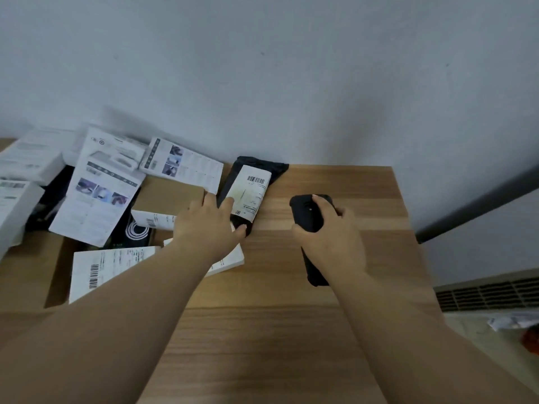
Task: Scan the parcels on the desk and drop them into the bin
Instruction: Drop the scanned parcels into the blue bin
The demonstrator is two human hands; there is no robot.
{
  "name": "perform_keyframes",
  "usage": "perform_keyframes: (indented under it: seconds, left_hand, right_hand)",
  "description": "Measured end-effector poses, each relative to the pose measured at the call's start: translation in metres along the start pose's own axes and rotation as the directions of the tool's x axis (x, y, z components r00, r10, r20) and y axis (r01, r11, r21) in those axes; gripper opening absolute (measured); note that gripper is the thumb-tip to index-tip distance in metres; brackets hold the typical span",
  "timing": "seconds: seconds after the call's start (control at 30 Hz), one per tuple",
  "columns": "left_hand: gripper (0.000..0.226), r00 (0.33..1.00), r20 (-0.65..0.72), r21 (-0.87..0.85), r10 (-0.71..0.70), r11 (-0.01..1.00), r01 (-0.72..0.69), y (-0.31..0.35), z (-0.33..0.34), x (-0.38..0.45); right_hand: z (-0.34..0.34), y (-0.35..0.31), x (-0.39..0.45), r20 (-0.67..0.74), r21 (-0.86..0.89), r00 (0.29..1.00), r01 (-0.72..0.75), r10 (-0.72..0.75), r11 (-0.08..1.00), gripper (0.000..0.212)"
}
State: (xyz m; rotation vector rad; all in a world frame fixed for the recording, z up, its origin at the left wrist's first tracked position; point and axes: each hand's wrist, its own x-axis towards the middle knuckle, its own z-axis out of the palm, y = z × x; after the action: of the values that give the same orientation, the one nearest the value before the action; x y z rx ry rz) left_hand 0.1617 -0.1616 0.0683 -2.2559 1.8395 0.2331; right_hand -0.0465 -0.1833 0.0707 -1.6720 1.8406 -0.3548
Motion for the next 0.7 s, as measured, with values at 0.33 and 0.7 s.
perform_keyframes:
  seconds: [0.33, 0.7]
  left_hand:
    - [0.074, 0.987, 0.137, -0.129, -0.082, 0.987, 0.1, 0.027, 0.057, 0.086]
    - [0.083, 0.991, 0.044, -0.137, -0.127, 0.982, 0.132, 0.033, 0.109, 0.104]
  right_hand:
    - [0.059, 0.011, 0.074, 0.059, 0.036, 0.998, -0.04, 0.038, 0.999, 0.071]
    - [0.087, 0.036, 0.112, 0.122, -0.006, 0.991, -0.055, 0.055, 0.998, 0.072]
